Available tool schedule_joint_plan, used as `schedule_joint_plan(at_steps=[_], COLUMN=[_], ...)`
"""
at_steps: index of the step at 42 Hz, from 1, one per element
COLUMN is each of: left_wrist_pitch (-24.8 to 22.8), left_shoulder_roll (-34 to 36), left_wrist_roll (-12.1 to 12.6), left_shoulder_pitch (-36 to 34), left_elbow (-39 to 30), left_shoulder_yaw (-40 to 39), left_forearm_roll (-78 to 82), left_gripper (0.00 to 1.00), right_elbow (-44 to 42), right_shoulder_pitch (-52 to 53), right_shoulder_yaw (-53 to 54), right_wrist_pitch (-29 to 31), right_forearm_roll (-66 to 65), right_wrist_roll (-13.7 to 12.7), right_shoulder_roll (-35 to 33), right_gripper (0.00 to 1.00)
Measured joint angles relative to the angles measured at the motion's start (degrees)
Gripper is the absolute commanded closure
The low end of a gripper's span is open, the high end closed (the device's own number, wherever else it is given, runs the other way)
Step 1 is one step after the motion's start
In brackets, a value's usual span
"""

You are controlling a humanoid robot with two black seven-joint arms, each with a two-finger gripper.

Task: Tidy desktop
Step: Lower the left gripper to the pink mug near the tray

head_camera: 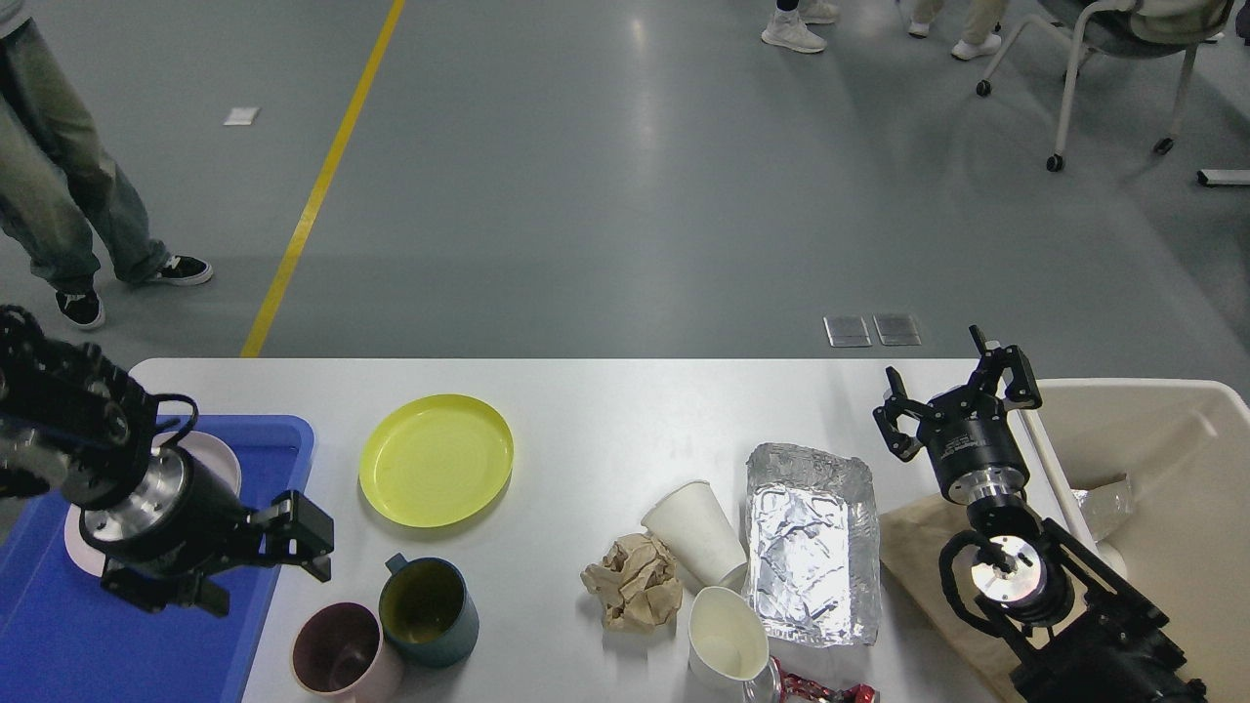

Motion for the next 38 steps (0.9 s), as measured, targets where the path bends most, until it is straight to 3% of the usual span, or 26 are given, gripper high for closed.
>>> schedule_joint_plan(at_steps=[13,31,38], left_wrist_pitch=[10.21,12.23,17.48], left_shoulder_roll=[2.17,1.63,0.34], left_wrist_roll=[-0.01,0.30,0.30], left_shoulder_pitch=[12.79,24.25,26.73], left_elbow=[1.29,8.85,9.30], left_shoulder_yaw=[-2.32,-12.04,-12.73], left_forearm_roll=[1.87,1.97,1.83], left_gripper=[0.08,0.08,0.09], right_elbow=[0.00,-0.01,-0.01], right_shoulder_pitch=[0.00,0.00,0.00], right_shoulder_yaw=[0.00,0.00,0.00], right_wrist_pitch=[0.00,0.00,0.00], right_forearm_roll=[0.03,-0.01,-0.02], right_wrist_roll=[0.00,0.00,0.00], right_shoulder_roll=[0.00,0.03,0.03], right_gripper=[0.00,0.00,0.00])
